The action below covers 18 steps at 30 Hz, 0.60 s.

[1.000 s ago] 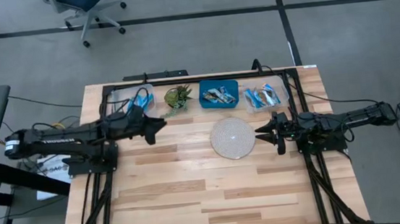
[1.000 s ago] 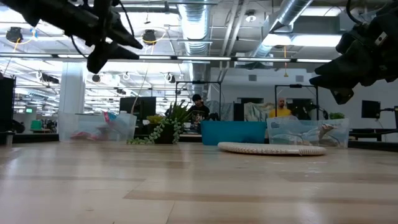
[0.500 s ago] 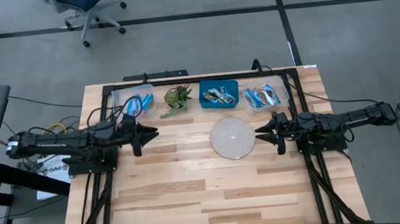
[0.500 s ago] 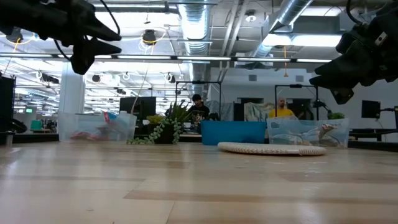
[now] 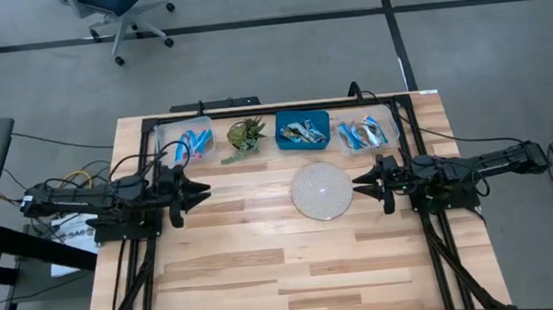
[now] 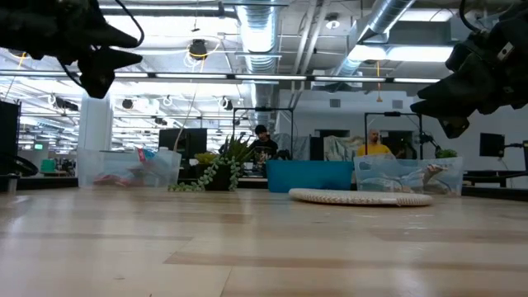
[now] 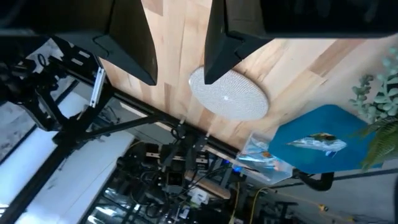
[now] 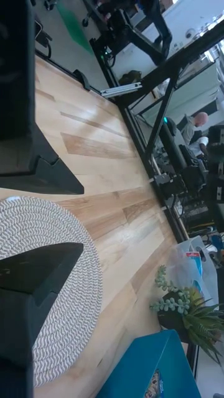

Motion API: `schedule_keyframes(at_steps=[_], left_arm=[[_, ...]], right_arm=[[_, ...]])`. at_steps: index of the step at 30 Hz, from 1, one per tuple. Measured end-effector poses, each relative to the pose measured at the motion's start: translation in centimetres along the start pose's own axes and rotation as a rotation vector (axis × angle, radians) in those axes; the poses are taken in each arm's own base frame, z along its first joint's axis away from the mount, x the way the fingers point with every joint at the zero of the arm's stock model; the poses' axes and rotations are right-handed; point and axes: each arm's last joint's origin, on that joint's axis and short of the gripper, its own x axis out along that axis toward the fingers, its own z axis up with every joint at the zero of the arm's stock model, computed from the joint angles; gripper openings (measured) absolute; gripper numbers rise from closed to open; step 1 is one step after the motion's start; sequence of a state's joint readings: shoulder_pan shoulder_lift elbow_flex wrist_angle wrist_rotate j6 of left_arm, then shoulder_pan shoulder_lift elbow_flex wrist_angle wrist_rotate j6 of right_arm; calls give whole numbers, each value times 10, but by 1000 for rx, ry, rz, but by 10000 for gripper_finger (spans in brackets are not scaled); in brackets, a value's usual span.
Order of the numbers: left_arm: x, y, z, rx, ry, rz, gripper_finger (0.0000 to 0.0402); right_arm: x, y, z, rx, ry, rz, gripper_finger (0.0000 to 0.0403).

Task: Pick and place Granola Bars by type
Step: Return to Home Position

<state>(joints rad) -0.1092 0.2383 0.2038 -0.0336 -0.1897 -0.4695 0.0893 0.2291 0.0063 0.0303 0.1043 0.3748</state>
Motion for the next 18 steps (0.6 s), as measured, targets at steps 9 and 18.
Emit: schedule_keyframes(at_steps=[9, 18], left_arm=[[-7, 3, -9, 60, -28, -46, 123], [-13, 9, -21, 70, -82, -84, 123]], right_arm=[[0, 0, 0, 0, 0, 0, 127], [0, 0, 0, 0, 0, 0, 127]])
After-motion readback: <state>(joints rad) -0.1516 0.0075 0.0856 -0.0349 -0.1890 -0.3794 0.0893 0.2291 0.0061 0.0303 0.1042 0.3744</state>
